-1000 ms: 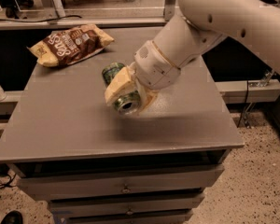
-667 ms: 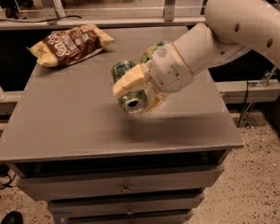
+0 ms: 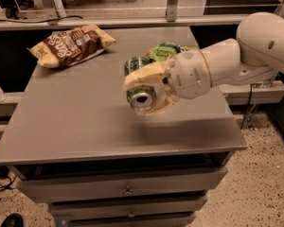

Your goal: Place green can upright

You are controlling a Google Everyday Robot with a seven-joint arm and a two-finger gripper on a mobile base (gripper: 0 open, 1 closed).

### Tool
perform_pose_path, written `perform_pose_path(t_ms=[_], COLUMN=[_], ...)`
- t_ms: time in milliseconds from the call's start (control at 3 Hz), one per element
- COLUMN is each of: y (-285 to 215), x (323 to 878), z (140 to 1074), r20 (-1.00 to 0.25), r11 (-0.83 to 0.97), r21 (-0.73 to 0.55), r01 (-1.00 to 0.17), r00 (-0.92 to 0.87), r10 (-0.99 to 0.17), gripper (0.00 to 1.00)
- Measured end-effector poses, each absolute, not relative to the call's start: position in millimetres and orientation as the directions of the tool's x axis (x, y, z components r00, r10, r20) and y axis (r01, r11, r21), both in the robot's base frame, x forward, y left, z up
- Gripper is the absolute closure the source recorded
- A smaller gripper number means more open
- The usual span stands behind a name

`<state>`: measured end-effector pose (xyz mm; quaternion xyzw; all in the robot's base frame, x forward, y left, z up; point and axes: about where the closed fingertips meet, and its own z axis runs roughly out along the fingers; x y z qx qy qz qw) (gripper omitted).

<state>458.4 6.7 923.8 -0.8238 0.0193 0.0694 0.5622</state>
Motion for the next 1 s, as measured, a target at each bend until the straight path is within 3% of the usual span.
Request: perform_pose_path(t_ms=[333, 667, 1000], y=[8, 4, -6], x=[458, 462, 459], z=[924, 921, 919], r20=[-0.136, -0.219, -0.342], r11=[-0.367, -0.248, -0.062], r21=[-0.924, -0.949, -0.940], r01=[-0.109, -0.195, -0.336], r00=[0.989, 0.973, 0.924], r10=[0.049, 0.074, 0.173], gripper=[1.00, 1.00, 1.00])
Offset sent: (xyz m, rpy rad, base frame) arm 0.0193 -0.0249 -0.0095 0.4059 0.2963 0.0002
